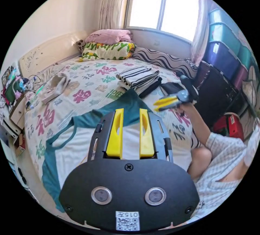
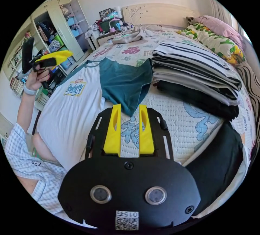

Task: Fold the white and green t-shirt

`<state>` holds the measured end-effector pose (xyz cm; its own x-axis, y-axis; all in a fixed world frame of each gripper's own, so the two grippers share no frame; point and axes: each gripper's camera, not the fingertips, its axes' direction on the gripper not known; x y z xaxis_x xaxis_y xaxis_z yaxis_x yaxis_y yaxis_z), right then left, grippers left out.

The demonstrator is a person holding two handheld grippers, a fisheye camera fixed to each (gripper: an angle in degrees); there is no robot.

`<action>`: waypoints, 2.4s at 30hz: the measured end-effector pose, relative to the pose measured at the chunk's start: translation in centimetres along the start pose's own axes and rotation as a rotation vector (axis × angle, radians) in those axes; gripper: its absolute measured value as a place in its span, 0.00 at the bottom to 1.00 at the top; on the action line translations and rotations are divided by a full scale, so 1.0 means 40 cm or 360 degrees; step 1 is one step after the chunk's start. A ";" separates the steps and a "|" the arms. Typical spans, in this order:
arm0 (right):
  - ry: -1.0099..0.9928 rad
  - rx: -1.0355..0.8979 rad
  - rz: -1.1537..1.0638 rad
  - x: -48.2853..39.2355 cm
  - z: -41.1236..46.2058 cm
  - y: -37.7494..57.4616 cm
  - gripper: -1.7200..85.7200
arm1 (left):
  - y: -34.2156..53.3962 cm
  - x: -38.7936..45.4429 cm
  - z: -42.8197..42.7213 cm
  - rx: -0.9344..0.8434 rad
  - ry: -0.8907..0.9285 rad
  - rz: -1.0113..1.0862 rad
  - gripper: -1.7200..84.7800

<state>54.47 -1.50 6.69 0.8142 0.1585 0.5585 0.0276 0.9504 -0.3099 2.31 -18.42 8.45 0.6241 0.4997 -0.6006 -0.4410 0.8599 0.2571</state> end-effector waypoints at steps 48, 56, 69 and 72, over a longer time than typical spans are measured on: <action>-0.0350 -0.0116 -0.0768 -0.342 0.053 -0.261 0.10 | 0.356 -0.344 -0.224 -0.0086 0.0078 -0.0348 0.10; -0.0125 -0.0286 -0.0611 -0.354 0.225 -0.343 0.09 | 0.086 -0.447 -0.037 -0.0039 0.0038 -0.0483 0.11; -0.0211 -0.0166 -0.0754 -0.389 0.236 -0.328 0.08 | 0.109 -0.354 -0.001 -0.0212 0.0056 -0.0222 0.10; -0.0141 -0.0224 -0.0942 -0.443 0.250 -0.306 0.10 | 0.169 -0.211 -0.054 -0.0239 0.0245 -0.0020 0.10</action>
<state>33.92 -13.26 8.29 0.5860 -0.3581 0.7269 0.5417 0.8402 -0.0228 -7.33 -17.03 13.62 0.5293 0.4573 -0.7147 -0.5321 0.8350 0.1402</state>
